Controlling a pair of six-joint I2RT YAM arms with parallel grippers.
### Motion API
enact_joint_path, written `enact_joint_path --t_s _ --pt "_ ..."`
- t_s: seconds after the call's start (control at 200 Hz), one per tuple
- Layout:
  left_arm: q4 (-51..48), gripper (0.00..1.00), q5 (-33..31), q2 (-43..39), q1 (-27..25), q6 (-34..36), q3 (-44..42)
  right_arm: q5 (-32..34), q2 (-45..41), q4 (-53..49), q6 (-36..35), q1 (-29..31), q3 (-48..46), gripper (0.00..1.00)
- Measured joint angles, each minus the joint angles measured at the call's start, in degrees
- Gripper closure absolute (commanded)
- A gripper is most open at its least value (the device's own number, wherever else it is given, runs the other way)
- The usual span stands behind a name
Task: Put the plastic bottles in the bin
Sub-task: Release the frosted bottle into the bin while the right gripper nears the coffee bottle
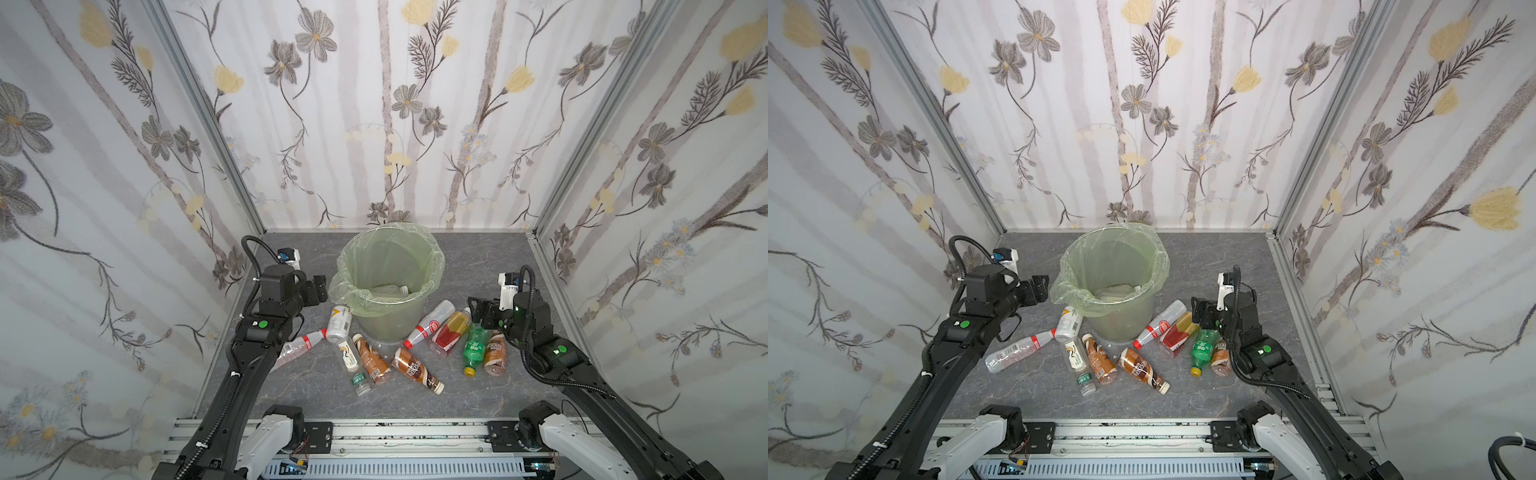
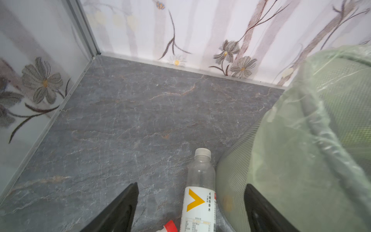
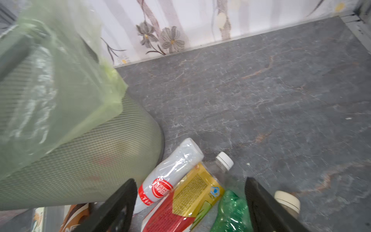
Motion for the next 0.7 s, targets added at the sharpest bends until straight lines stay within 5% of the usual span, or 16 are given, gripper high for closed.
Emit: enact_joint_path --t_s 0.7 --pt "-0.3 0.10 2.5 -2.0 3.5 -0.2 -7.9 8.8 -3.1 -12.0 17.7 -4.0 -9.5 0.27"
